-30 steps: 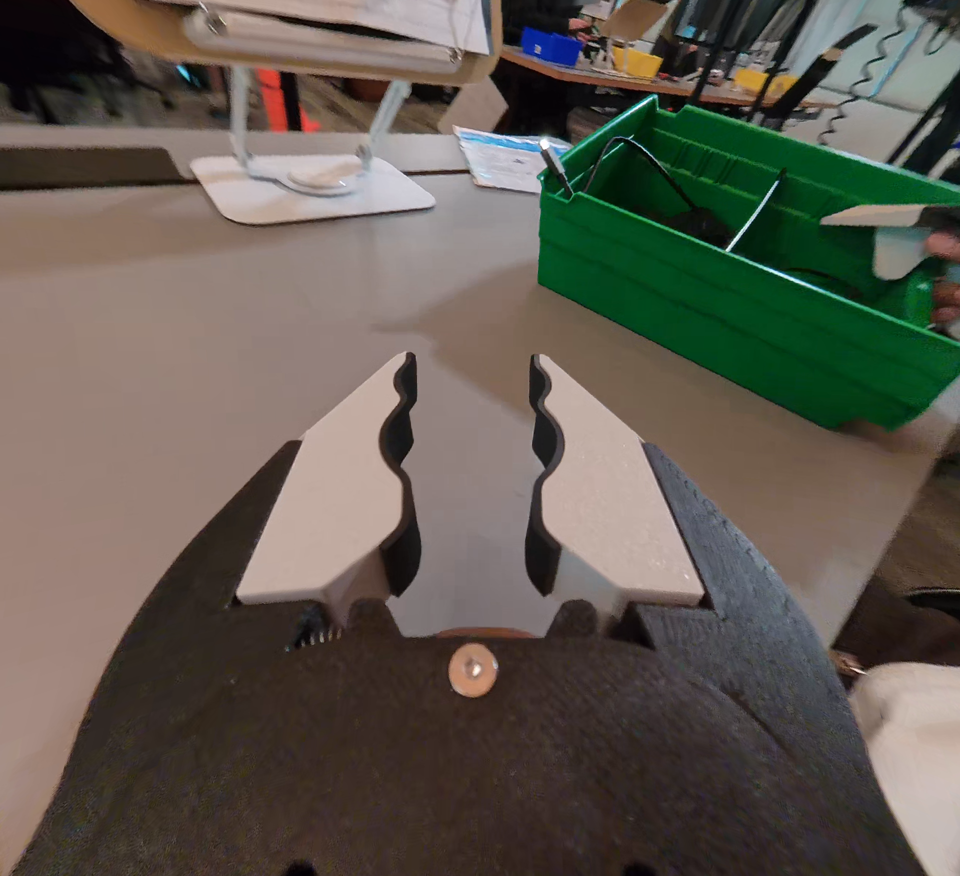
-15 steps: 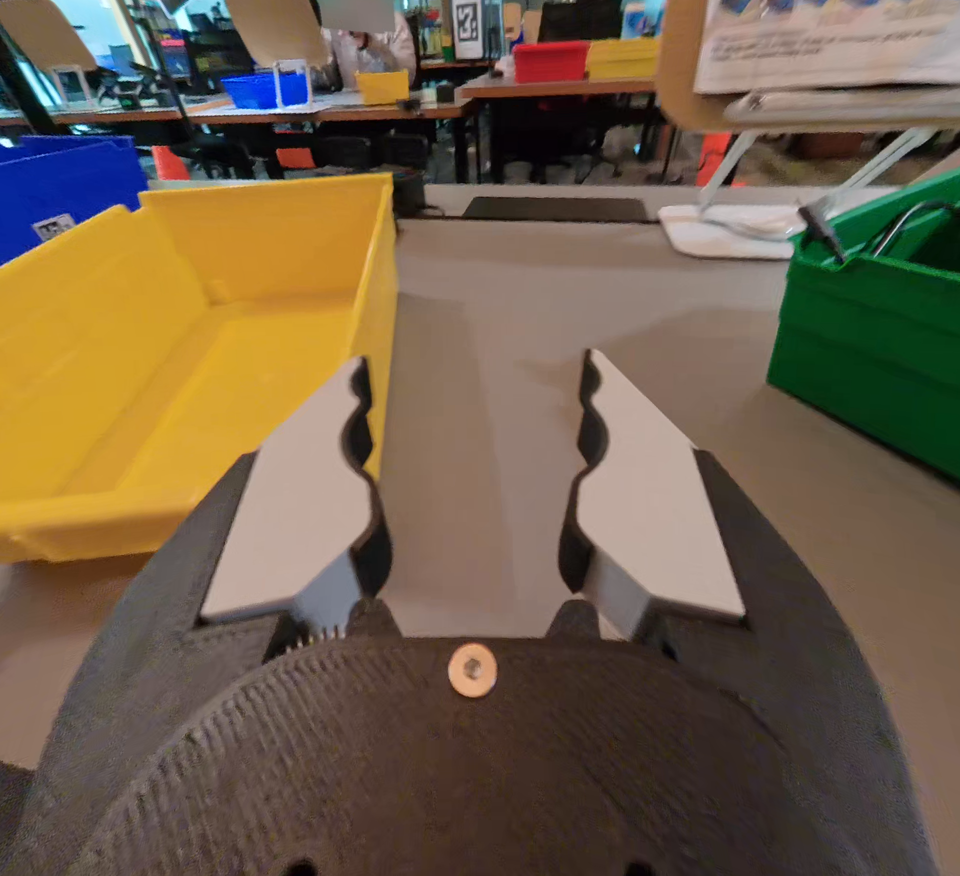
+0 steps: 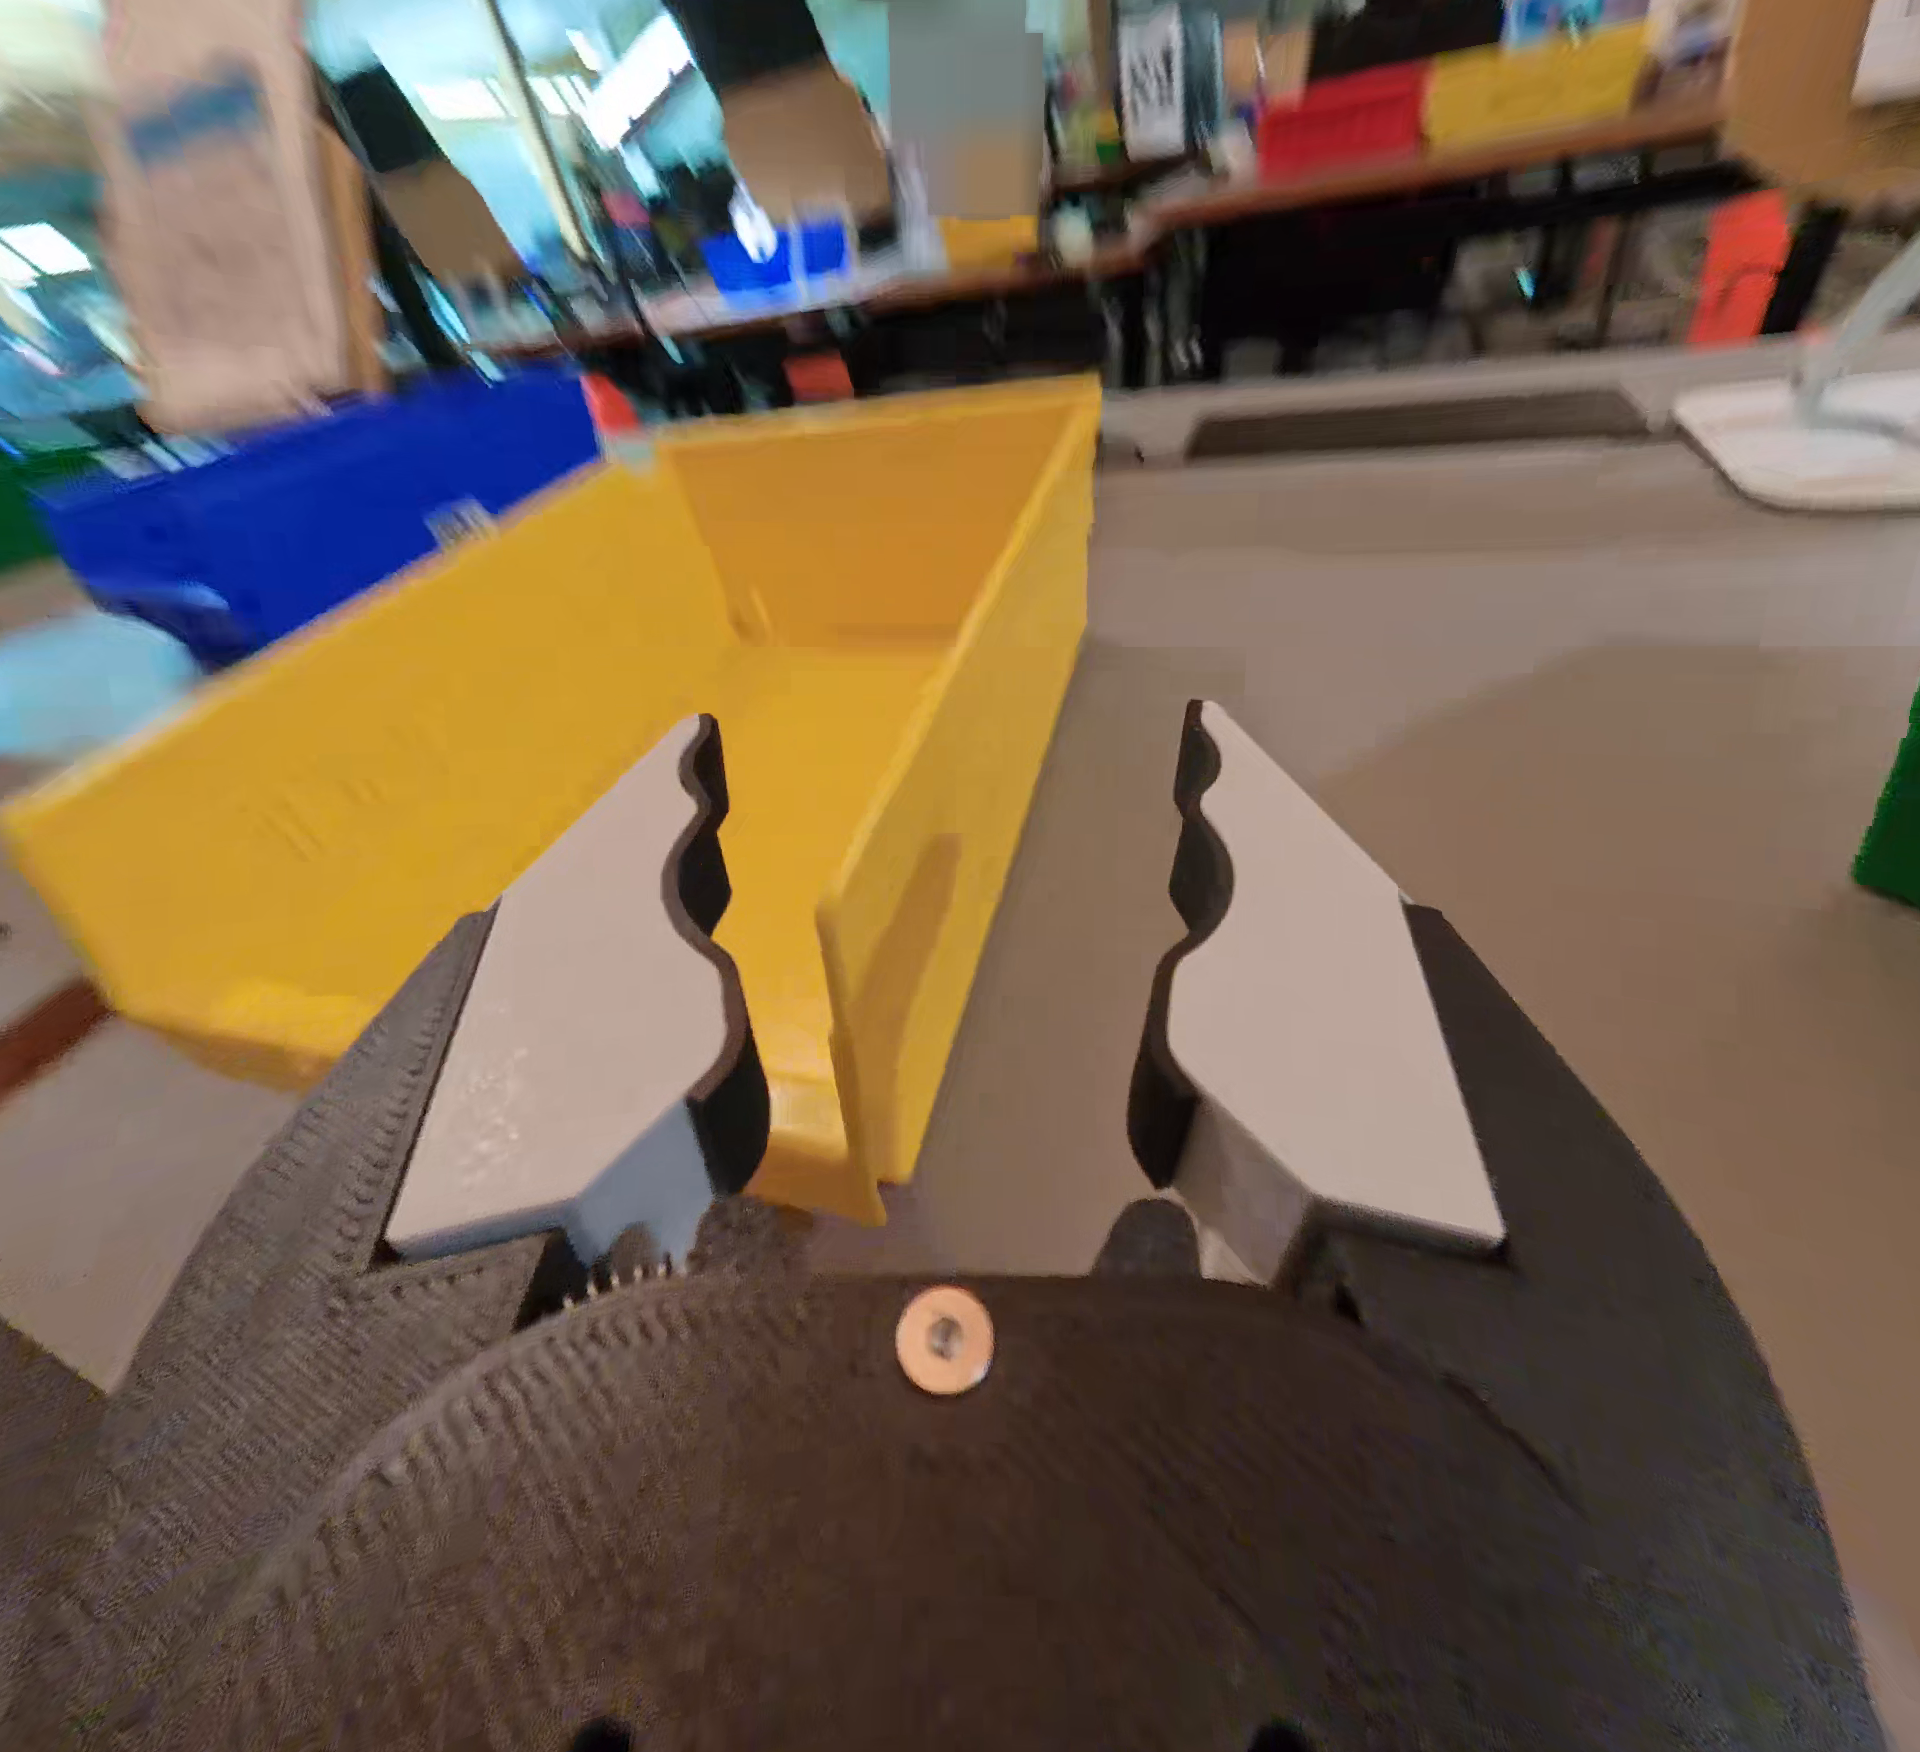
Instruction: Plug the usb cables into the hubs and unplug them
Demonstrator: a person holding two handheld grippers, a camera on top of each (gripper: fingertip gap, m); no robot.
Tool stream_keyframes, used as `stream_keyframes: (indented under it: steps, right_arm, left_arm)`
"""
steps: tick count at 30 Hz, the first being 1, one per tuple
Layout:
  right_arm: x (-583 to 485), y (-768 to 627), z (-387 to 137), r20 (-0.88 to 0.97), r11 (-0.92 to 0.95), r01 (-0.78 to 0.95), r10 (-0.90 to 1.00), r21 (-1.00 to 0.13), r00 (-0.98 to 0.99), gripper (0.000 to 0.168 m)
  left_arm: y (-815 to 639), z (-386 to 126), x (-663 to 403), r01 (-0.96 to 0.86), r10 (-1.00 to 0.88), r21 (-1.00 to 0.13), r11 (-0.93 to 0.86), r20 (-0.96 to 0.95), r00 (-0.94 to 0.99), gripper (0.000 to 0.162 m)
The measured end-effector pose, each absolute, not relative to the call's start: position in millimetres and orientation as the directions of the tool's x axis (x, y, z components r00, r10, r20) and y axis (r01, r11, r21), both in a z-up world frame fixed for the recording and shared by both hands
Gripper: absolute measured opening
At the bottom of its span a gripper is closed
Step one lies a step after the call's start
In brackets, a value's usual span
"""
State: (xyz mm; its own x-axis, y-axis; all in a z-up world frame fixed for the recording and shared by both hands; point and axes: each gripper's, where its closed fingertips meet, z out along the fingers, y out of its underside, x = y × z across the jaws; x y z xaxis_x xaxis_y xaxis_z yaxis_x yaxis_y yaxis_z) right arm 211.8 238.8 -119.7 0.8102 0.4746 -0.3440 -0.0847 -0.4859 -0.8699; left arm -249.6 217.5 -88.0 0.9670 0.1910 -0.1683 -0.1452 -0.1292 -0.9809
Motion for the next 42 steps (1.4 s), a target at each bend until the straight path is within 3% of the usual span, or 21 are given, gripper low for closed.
stream_keyframes:
  steps: [3, 7, 8, 12, 15, 22, 26, 28, 31, 33, 34, 36, 42]
  right_arm:
    - [207.9, 236.4, -124.6, -0.373, -0.501, -0.114, 0.454, -0.858, 0.809, 0.008]
    - [196.6, 230.0, -126.5, -0.375, -0.494, -0.135, 0.426, -0.859, 0.823, 0.008]
    - [190.9, 228.5, -126.8, -0.375, -0.492, -0.140, 0.419, -0.859, 0.827, 0.008]
    - [154.7, 227.7, -128.6, -0.370, -0.479, -0.150, 0.407, -0.865, 0.835, 0.008]
    - [120.6, 236.6, -128.5, -0.372, -0.487, -0.134, 0.433, -0.863, 0.821, 0.008]
    - [22.6, 273.9, -132.3, -0.386, -0.491, -0.133, 0.460, -0.861, 0.799, 0.009]
    - [-51.5, 289.3, -132.8, -0.407, -0.506, -0.167, 0.413, -0.846, 0.815, 0.013]
    - [-99.8, 285.4, -129.9, -0.458, -0.538, -0.189, 0.424, -0.822, 0.782, 0.027]
    - [-177.5, 262.7, -121.7, -0.426, -0.545, -0.056, 0.582, -0.837, 0.693, 0.094]
    - [-209.6, 245.9, -127.1, -0.318, -0.509, 0.118, 0.685, -0.853, 0.655, 0.109]
    - [-219.2, 238.1, -130.8, -0.263, -0.481, 0.200, 0.730, -0.854, 0.631, 0.107]
    - [-228.3, 222.3, -133.5, -0.211, -0.435, 0.289, 0.794, -0.853, 0.570, 0.083]
    - [-209.2, 192.5, -99.5, -0.415, -0.506, 0.128, 0.805, -0.853, 0.424, 0.076]
  left_arm:
    - [228.3, -108.3, -251.2, -0.064, 0.113, -0.968, -0.243, -0.094, 0.989, 0.079]
    - [235.1, -113.1, -254.3, -0.244, 0.101, -0.929, -0.277, -0.280, 0.955, 0.035]
    - [235.7, -111.7, -261.0, -0.289, 0.143, -0.915, -0.282, -0.338, 0.930, 0.017]
    - [242.8, -99.8, -245.1, -0.217, 0.053, -0.949, -0.230, -0.235, 0.971, 0.001]
    - [239.8, -70.5, -256.2, -0.253, 0.090, -0.954, -0.160, -0.269, 0.959, 0.004]
    - [211.1, -14.7, -324.4, -0.085, 0.161, -0.992, -0.095, -0.100, 0.982, 0.003]
    - [185.2, 22.0, -360.0, -0.110, 0.249, -0.993, -0.030, -0.114, 0.962, 0.001]
    - [176.7, 28.8, -371.7, -0.142, 0.298, -0.988, -0.055, -0.151, 0.942, 0.001]
    - [167.4, 39.0, -380.5, -0.196, 0.334, -0.980, -0.031, -0.195, 0.922, 0.001]
    - [162.2, 47.1, -382.0, -0.209, 0.340, -0.978, -0.010, -0.200, 0.919, 0.000]
    - [159.9, 51.1, -381.6, -0.212, 0.339, -0.977, -0.001, -0.200, 0.919, 0.000]
    - [157.0, 58.7, -379.0, -0.211, 0.330, -0.977, 0.018, -0.193, 0.924, 0.000]
    - [160.5, 76.0, -341.9, -0.216, 0.233, -0.975, 0.044, -0.200, 0.952, 0.001]
